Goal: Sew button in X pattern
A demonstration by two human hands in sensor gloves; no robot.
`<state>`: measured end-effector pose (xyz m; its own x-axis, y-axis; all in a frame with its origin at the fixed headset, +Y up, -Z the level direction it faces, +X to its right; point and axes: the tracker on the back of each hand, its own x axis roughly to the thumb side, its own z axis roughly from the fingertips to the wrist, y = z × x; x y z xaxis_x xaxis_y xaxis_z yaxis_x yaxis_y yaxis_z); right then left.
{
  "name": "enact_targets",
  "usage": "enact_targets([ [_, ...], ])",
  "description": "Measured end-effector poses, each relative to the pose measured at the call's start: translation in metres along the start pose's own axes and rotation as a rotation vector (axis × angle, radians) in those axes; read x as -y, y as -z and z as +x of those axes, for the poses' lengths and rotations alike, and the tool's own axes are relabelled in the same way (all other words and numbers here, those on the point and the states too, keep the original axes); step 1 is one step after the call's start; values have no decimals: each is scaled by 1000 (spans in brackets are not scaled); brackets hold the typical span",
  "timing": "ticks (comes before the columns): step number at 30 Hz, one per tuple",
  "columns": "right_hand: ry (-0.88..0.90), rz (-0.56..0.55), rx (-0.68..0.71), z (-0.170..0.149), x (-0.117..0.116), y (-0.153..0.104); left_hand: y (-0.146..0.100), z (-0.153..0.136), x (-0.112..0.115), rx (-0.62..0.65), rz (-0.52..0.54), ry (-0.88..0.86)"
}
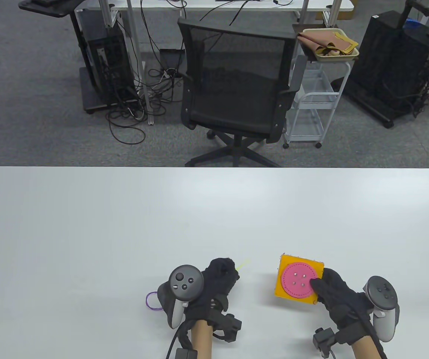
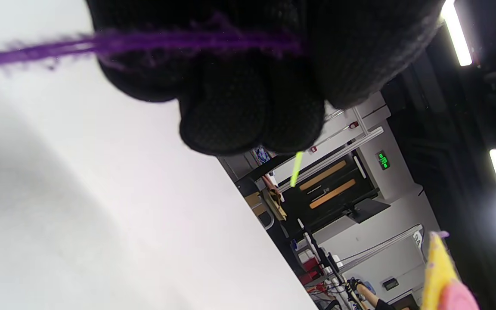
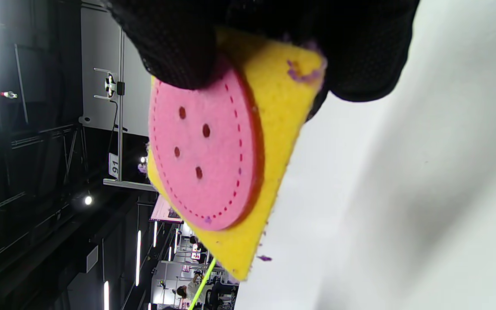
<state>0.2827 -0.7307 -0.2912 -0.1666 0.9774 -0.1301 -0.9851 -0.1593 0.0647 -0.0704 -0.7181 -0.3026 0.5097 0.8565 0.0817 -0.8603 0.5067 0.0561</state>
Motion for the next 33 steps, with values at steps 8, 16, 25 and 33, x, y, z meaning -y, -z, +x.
enact_targets([
  [8,86,45,6,-2,-1,2,-14,17,4,106,6,-81],
  [16,450,255,-41,-9,-11,6,-38,40,10,274,42,-132],
  [25,747,471,-113,-12,-33,2,-52,55,30,362,37,-127],
  [33,858,612,-151,-13,-47,-2,-56,58,40,407,4,-130],
])
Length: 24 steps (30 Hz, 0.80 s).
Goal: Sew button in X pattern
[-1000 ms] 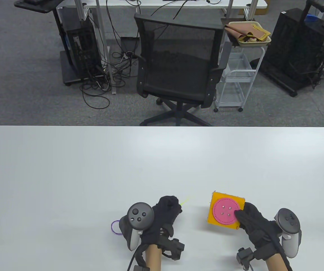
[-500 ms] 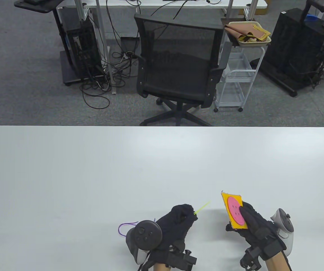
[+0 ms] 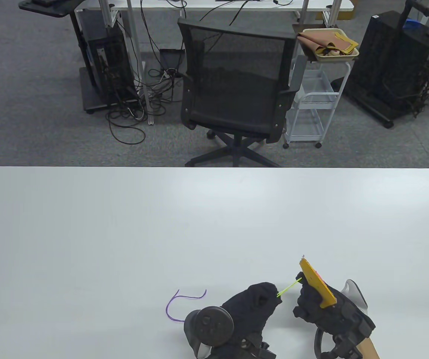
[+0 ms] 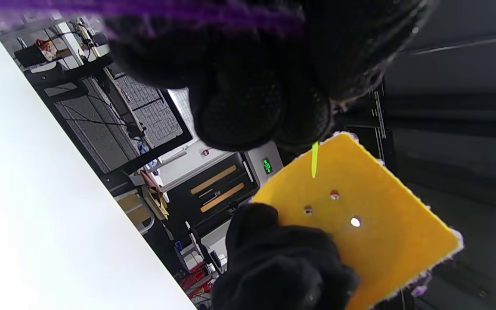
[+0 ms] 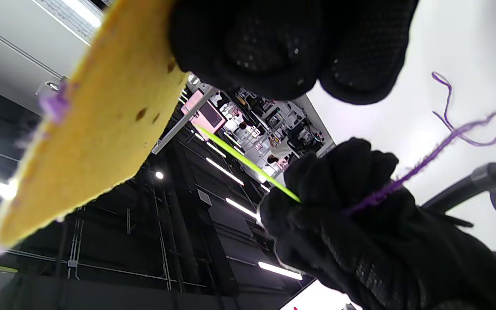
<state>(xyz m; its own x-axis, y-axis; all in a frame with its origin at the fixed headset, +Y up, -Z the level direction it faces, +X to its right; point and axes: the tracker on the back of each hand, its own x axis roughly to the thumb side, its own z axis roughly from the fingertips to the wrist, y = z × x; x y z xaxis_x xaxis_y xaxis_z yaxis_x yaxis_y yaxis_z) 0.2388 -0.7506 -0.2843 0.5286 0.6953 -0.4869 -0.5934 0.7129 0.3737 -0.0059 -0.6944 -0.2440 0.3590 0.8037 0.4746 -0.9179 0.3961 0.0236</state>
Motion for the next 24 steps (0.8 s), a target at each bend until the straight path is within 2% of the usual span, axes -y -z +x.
enact_targets([
  [8,39,45,-27,-3,-4,0,-1,2,5,14,-44,-19],
  [24,53,100,-62,-7,-6,2,0,3,5,5,-32,-19],
])
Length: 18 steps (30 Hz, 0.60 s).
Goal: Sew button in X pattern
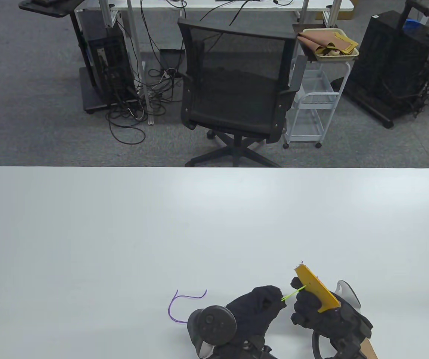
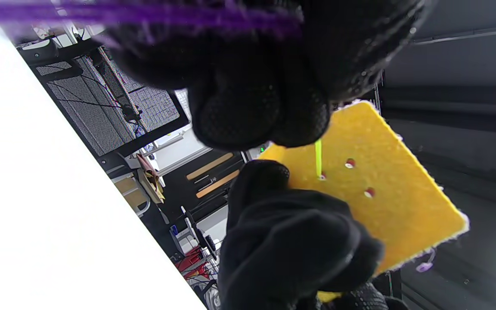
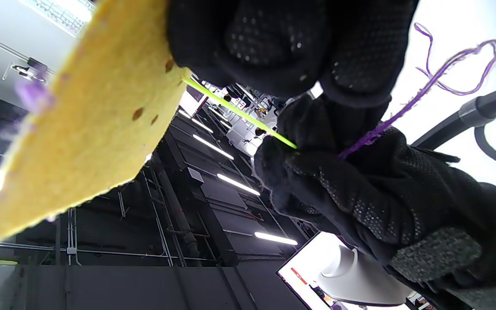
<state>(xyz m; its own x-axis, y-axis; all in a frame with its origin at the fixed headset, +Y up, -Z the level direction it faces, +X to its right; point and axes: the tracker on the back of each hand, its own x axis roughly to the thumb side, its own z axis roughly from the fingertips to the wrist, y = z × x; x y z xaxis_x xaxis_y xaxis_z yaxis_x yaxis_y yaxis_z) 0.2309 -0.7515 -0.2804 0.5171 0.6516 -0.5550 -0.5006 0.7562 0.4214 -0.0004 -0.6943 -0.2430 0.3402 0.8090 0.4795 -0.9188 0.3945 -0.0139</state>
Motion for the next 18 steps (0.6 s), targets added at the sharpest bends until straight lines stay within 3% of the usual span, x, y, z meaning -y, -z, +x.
enact_targets([
  [18,-26,-19,-17,-4,0,2,-3,10,4,69,57,225],
])
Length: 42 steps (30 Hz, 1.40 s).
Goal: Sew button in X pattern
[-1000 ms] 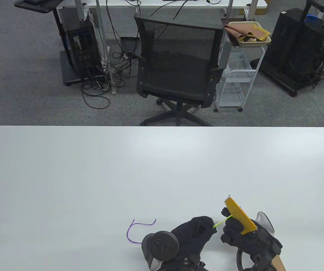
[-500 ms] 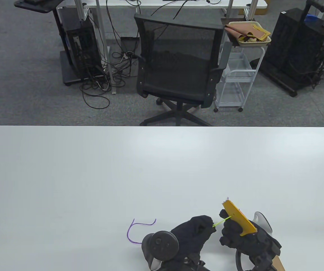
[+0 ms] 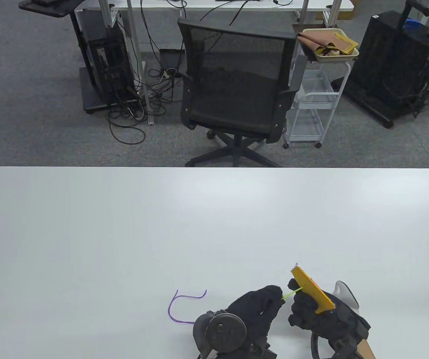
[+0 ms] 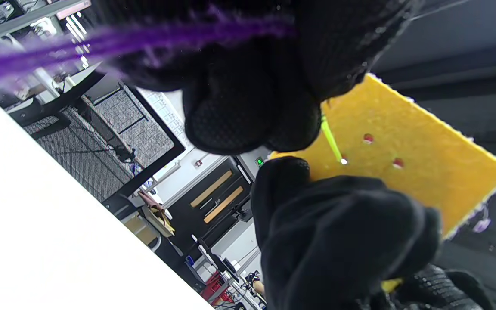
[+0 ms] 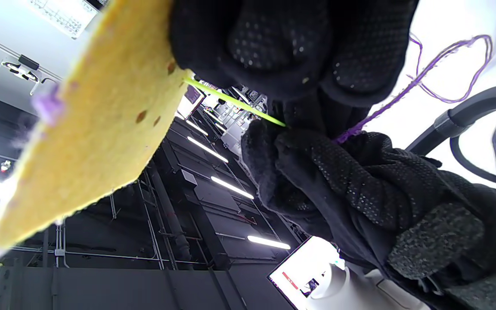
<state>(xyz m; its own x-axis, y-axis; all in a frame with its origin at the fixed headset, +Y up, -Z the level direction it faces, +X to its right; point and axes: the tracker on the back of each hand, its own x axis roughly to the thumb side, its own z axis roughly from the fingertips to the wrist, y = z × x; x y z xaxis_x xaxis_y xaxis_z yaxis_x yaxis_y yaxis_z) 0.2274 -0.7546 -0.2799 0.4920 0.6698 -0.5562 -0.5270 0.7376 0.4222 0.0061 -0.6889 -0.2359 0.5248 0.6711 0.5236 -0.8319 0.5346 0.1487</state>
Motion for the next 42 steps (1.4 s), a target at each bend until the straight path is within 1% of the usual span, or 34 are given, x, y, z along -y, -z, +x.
enact_targets([
  [7,-19,-13,-5,-1,0,1,-1,4,0,22,16,76],
  [18,-70,-35,-20,-6,1,3,-1,4,1,21,25,75],
  [36,-138,-59,-71,-20,0,10,0,1,5,3,-7,78],
  [42,-200,-90,-61,-18,4,10,1,-1,7,-32,-32,50],
])
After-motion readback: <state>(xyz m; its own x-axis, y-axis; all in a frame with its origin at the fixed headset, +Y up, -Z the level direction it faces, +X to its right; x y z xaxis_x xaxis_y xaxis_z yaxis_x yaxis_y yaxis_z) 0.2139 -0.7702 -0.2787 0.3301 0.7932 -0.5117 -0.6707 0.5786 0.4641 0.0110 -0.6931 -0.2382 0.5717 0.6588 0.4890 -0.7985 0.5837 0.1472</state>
